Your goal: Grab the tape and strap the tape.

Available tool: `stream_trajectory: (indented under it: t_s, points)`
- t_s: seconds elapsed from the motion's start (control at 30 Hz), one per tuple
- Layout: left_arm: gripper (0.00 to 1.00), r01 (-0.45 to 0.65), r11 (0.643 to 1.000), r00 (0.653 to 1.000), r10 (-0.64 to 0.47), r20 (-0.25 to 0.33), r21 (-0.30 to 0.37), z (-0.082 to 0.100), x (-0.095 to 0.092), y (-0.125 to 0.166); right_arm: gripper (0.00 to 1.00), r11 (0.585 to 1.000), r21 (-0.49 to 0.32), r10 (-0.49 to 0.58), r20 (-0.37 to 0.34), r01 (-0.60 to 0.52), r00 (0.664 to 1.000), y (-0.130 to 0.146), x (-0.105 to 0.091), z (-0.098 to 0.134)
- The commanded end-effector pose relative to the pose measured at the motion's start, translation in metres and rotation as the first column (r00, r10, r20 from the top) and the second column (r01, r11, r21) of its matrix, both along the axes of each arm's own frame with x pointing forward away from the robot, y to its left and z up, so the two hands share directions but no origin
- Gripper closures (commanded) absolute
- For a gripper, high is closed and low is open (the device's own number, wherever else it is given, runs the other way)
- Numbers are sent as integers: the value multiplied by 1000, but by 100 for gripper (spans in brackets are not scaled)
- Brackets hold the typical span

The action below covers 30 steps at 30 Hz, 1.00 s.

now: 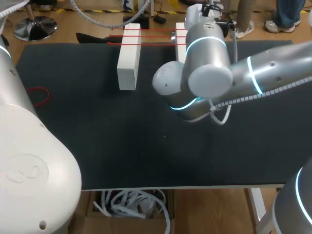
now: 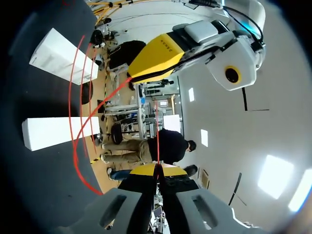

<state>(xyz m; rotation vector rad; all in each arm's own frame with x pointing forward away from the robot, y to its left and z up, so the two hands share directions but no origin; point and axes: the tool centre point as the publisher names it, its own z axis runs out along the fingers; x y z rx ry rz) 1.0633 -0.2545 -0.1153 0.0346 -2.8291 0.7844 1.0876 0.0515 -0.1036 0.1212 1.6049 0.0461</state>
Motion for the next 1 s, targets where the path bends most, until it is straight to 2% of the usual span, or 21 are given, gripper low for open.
stream_trajectory:
  t_s: [0.03,1.0]
  points:
    - [100,1,1000,1000,-1,-2,4,1,0,0,100,1000,-4,-23,-7,23,1000,6,-2,0]
    - [100,1,1000,1000,-1,-2,4,1,0,0,100,1000,-10,12,-18,-12,1000,25,-6,-4]
